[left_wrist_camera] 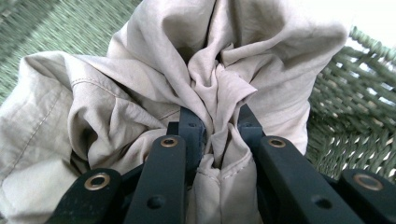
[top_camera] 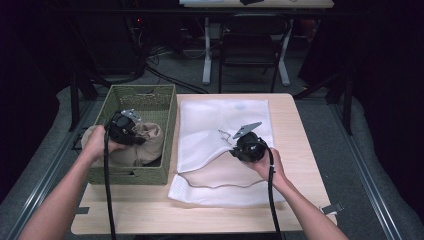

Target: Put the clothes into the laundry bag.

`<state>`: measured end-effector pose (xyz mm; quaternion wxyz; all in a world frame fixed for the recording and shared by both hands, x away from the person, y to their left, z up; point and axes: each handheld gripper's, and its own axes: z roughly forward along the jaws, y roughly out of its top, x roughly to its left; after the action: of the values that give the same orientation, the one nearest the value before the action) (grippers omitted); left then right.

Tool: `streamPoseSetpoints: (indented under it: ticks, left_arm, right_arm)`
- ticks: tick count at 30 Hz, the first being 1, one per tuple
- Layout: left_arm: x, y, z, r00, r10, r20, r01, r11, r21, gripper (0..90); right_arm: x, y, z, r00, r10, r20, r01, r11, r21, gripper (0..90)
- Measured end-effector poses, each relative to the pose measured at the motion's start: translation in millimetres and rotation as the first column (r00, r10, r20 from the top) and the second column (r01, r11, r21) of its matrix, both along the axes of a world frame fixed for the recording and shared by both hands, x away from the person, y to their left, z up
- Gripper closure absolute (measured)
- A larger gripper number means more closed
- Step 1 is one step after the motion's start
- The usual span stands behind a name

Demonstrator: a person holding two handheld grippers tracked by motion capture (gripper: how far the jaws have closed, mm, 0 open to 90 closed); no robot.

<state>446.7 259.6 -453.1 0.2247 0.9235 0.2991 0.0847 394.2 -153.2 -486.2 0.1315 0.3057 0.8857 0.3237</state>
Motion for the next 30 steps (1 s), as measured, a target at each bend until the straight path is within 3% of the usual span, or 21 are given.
streamPoseSetpoints:
  ticks: [21, 30]
  left_arm:
    - [-4.8, 3.4, 39.5, 0.9985, -0.002, 0.054, 0.003, 0.9999, -0.01, 78.9]
    - [-7.3, 2.8, 57.9, 0.9962, -0.012, 0.086, 0.011, 0.9999, 0.005, 79.1]
  right_arm:
    - [-0.1, -0.7, 0.2, 1.0, 0.001, 0.003, -0.001, 1.0, 0.002, 86.2]
    - [0.0, -0.4, 0.1, 1.0, 0.0, 0.002, 0.0, 1.0, 0.001, 86.2]
